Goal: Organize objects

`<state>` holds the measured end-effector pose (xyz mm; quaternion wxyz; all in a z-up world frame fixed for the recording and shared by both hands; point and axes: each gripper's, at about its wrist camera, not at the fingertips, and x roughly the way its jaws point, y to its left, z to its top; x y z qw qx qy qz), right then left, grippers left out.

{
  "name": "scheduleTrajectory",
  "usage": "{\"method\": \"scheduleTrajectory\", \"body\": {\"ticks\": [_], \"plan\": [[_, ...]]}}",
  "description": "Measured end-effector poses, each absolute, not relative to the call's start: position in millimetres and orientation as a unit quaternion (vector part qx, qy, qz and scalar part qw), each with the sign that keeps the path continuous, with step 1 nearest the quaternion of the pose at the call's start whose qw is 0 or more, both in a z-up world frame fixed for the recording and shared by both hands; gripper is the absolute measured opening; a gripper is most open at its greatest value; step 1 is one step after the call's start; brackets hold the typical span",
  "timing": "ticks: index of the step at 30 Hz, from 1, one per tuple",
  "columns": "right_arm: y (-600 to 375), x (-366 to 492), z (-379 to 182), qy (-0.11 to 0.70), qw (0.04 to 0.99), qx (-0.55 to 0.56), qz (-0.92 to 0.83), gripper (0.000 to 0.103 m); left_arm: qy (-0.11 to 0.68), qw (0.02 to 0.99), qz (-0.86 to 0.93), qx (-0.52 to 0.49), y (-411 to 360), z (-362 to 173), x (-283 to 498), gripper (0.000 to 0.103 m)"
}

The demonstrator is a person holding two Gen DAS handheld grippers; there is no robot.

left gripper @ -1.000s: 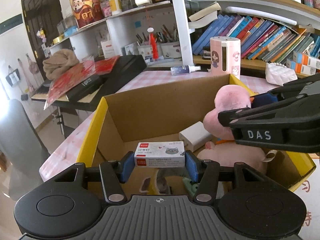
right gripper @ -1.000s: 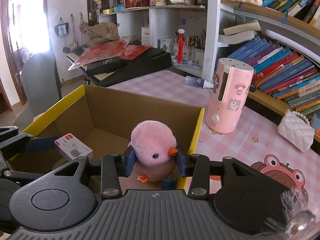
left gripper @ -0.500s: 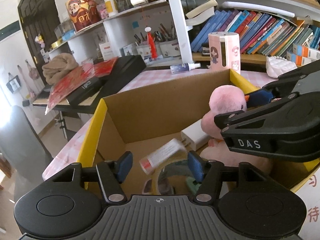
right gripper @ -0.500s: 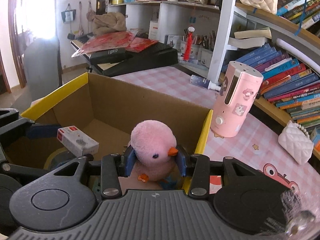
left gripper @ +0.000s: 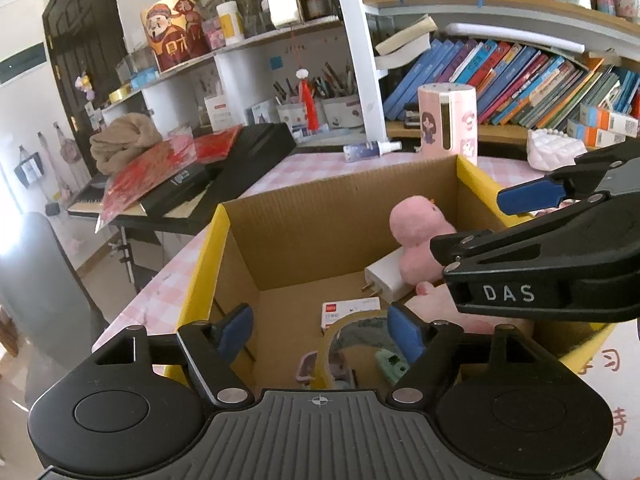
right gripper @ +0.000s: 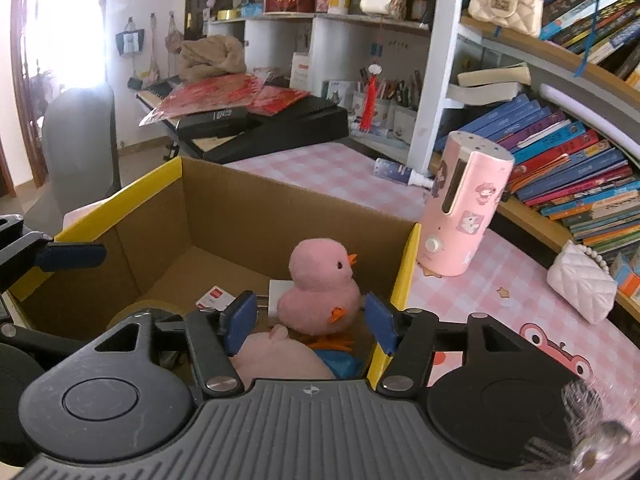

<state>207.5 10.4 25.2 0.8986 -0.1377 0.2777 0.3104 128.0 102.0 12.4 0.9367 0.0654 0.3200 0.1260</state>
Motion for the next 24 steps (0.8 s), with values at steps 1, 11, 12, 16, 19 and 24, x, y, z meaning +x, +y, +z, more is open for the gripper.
{"method": "scheduleTrajectory", "body": {"ticks": [1, 11, 12, 16, 19, 24], "plan": [[9, 205, 27, 0.275, 0.901, -0.134, 0.306, 0.059, 0.316, 0.938, 0.125, 0.064, 102, 14, 125, 0.080], [-9, 166, 50, 0.247, 0.928, -0.101, 0.259, 0.062, 0.289, 0.949, 0.115, 0.042, 106, 29, 92, 0.083], [-11, 161, 51, 0.246, 0.930, -0.099, 0.253, 0.063, 0.289, 0.950, 0.113, 0.041, 107, 29, 88, 0.083], [-19, 140, 54, 0.243, 0.938, -0.090, 0.229, 0.065, 0.287, 0.951, 0.105, 0.039, 108, 30, 72, 0.083], [-26, 124, 53, 0.244, 0.944, -0.083, 0.206, 0.068, 0.286, 0.952, 0.104, 0.037, 109, 30, 58, 0.086], [-38, 94, 49, 0.247, 0.954, -0.072, 0.157, 0.079, 0.290, 0.950, 0.109, 0.035, 110, 29, 36, 0.088]]}}
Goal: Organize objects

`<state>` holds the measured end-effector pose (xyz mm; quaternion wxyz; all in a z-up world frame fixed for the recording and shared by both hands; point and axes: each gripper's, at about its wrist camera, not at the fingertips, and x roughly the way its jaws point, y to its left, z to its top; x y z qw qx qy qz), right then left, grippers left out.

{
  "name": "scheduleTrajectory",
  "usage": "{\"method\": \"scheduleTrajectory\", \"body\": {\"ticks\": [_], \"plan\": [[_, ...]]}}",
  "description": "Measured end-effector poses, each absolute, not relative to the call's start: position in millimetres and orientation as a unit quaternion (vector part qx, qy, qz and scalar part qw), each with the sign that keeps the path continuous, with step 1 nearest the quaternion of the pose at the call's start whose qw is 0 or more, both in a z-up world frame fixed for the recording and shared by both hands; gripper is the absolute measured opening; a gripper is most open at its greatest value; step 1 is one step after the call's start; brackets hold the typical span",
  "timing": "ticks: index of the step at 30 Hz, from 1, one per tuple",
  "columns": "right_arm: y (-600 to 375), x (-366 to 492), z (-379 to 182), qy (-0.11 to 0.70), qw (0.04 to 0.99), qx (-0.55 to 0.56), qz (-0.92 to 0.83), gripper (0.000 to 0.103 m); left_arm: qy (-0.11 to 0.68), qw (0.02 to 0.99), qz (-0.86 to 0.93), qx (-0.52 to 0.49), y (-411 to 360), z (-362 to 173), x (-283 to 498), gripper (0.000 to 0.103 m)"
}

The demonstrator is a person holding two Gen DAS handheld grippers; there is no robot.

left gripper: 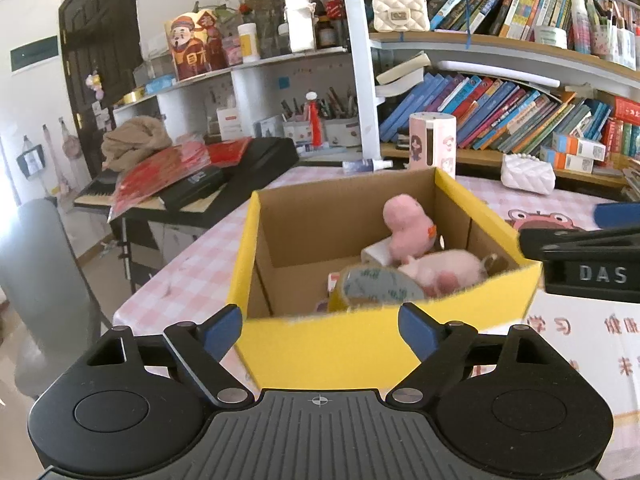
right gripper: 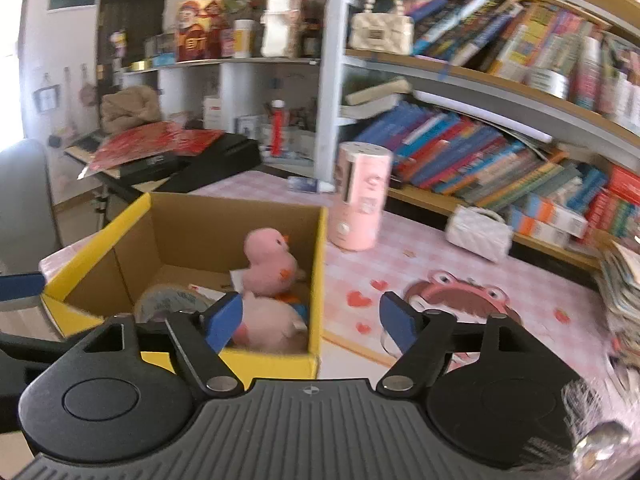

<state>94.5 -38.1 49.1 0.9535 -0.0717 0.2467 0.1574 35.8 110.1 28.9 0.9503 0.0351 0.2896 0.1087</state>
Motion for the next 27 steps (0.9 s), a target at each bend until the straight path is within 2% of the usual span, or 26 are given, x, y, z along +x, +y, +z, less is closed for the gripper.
{"method": "scheduleTrajectory", "body": {"ticks": [3, 6, 13, 23, 27], "plan": [[-45, 77, 45, 0.254, 0.956, -0.064, 0.133, 0.082, 0.294, 0.949, 0.104, 0.034, 110, 28, 23, 0.089], [-53, 60, 40, 0.263, 0.957, -0.054, 0.106, 0.083, 0.296, 0.949, 0.100, 0.035, 109, 28, 10, 0.094], [-70, 20, 20, 0.293, 0.954, -0.040, 0.045, 0.088, 0.304, 0.949, 0.080, 0.034, 103, 23, -14, 0.097], [-93, -23, 4, 0.312, 0.949, -0.035, -0.028, 0.103, 0.327, 0.944, 0.031, 0.030, 84, 8, -35, 0.099], [-105, -39, 0, 0.315, 0.947, -0.040, -0.055, 0.103, 0.333, 0.942, 0.006, 0.036, 71, 5, -37, 0.100]]}}
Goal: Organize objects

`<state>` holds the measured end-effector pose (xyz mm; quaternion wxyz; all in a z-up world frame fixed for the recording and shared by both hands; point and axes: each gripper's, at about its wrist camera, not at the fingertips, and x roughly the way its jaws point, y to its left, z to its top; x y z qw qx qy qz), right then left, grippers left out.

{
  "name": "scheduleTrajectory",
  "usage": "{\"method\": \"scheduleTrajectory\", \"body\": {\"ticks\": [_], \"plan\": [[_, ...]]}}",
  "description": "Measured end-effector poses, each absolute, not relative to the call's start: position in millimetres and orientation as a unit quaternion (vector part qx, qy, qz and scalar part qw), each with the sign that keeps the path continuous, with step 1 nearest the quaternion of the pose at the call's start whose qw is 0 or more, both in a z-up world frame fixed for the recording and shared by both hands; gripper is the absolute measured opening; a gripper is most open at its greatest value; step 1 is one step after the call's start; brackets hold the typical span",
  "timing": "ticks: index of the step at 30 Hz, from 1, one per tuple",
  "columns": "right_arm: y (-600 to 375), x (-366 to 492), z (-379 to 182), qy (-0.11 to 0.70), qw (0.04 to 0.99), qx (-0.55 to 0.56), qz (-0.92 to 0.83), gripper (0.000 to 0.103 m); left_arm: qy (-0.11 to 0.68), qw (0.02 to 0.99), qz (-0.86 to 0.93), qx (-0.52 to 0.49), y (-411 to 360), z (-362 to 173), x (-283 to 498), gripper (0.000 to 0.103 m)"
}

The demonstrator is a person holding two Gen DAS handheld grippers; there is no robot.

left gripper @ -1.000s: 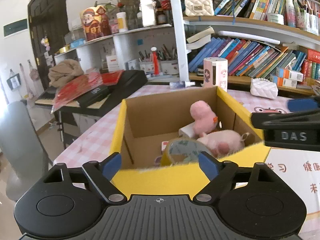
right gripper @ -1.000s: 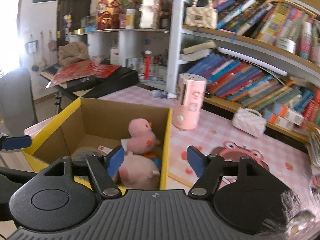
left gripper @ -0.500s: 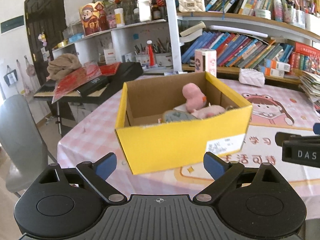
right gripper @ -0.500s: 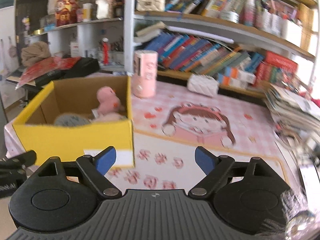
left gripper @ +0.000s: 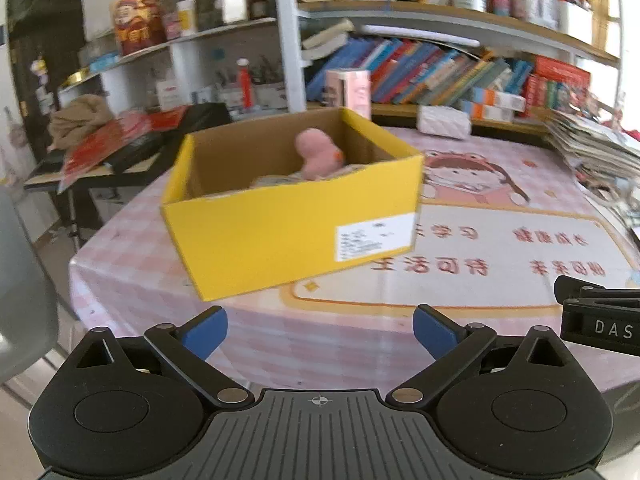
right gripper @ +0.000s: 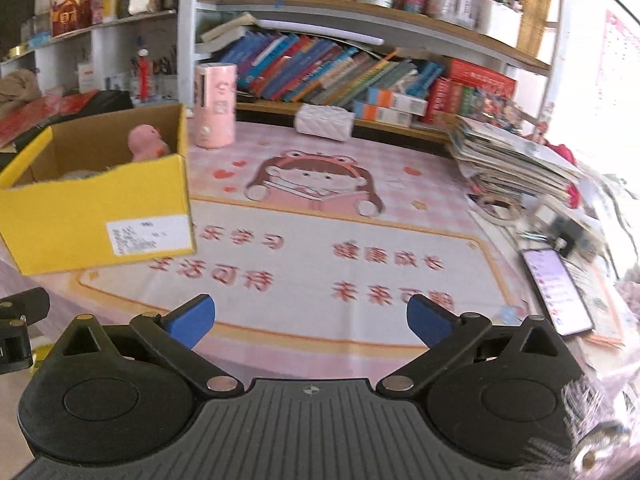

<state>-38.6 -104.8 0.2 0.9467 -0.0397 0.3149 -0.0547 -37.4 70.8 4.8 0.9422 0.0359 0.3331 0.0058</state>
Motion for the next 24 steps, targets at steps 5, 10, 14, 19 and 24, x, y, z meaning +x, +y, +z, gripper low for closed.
{"method": "scheduleTrajectory", "body": {"ticks": [5, 10, 14, 19, 24], "plan": [[-124, -48, 0, 0.320, 0.943, -0.030, -0.090, 0.103, 0.334, 0.941, -0.023, 0.050, 52, 5, -37, 0.101], [-140, -56, 2, 0.320, 0.940, -0.022, -0.117, 0.103, 0.337, 0.939, -0.057, 0.050, 36, 5, -37, 0.101], [-149, -60, 2, 0.322, 0.938, -0.020, -0.126, 0.103, 0.338, 0.937, -0.061, 0.055, 27, 4, -38, 0.101], [-157, -61, -1, 0.331, 0.934, -0.019, -0.132, 0.103, 0.340, 0.936, -0.058, 0.069, 17, 2, -40, 0.101], [-160, -59, -4, 0.342, 0.930, -0.020, -0.136, 0.103, 0.332, 0.940, -0.034, 0.073, 11, 4, -40, 0.101]]}}
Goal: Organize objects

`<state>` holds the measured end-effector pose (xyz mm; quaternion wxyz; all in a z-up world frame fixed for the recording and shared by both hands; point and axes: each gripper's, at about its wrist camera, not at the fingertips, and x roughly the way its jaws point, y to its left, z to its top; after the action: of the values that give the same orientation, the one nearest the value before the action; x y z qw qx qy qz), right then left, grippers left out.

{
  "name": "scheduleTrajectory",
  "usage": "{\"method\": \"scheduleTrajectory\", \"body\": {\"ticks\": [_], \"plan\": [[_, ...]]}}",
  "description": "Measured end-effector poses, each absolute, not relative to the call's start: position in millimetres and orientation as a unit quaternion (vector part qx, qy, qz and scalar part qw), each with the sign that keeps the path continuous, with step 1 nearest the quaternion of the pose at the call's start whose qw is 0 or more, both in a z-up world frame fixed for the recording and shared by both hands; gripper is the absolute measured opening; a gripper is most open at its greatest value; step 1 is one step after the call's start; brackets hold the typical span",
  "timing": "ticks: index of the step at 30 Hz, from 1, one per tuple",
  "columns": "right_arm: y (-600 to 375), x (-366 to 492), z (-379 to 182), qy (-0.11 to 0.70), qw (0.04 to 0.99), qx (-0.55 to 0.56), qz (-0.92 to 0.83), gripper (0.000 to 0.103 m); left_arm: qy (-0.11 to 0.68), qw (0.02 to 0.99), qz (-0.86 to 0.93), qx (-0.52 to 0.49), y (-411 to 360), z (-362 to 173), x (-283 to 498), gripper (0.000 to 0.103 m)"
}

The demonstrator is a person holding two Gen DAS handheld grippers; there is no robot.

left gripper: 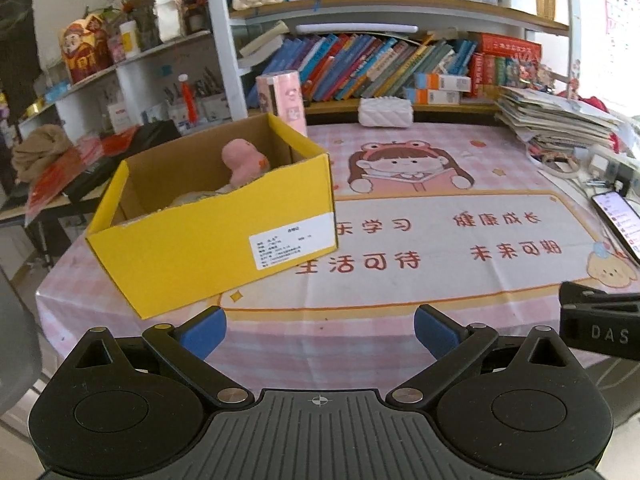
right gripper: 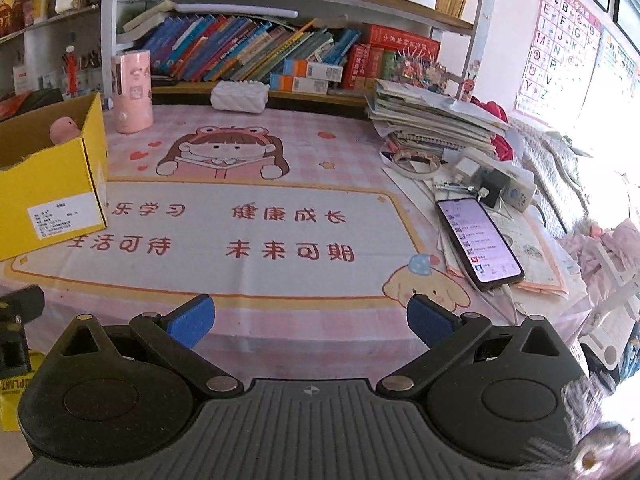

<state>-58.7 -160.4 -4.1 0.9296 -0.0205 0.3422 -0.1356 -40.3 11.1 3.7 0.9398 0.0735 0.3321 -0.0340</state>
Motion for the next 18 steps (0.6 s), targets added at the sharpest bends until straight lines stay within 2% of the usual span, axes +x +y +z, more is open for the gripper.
{"method": "scheduleTrajectory", "body": {"ticks": [18], "plan": [[-161, -68, -5, 0.345, 0.928, -0.008, -0.140, 0.103, 0.325, 0.939, -0.021, 0.108, -10, 2, -50, 0.101]]}}
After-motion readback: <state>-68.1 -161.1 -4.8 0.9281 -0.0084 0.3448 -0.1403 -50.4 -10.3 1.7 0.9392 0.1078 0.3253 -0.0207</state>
